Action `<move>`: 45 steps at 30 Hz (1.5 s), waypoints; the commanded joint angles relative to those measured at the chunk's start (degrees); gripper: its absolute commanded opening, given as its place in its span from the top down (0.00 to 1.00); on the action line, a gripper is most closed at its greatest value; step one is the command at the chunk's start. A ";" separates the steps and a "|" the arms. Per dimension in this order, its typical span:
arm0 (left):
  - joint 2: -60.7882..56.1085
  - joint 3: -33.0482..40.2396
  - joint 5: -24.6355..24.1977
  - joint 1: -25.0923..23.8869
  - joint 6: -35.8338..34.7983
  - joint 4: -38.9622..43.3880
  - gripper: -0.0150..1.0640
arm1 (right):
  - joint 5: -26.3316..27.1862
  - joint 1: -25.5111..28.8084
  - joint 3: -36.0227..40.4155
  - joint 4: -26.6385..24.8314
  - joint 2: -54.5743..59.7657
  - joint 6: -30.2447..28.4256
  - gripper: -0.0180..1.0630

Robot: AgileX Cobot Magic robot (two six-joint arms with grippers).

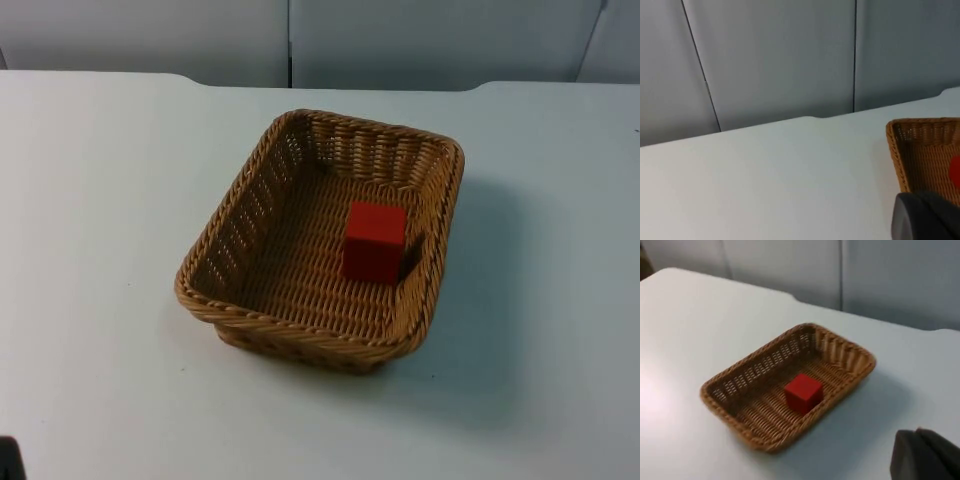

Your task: Pick up the basket with the left hand and place the cube into the basket with the right hand.

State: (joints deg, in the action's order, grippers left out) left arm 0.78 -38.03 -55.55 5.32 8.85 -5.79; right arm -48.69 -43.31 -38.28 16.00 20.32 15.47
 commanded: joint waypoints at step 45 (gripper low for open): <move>-0.78 7.44 -7.26 -0.27 -1.84 1.74 0.99 | -12.95 4.40 8.97 -14.97 -9.74 -10.97 0.99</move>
State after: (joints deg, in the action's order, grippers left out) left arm 0.28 -30.71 -63.53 5.32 7.32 -3.61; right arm -62.31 -40.99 -29.54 1.25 10.96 4.55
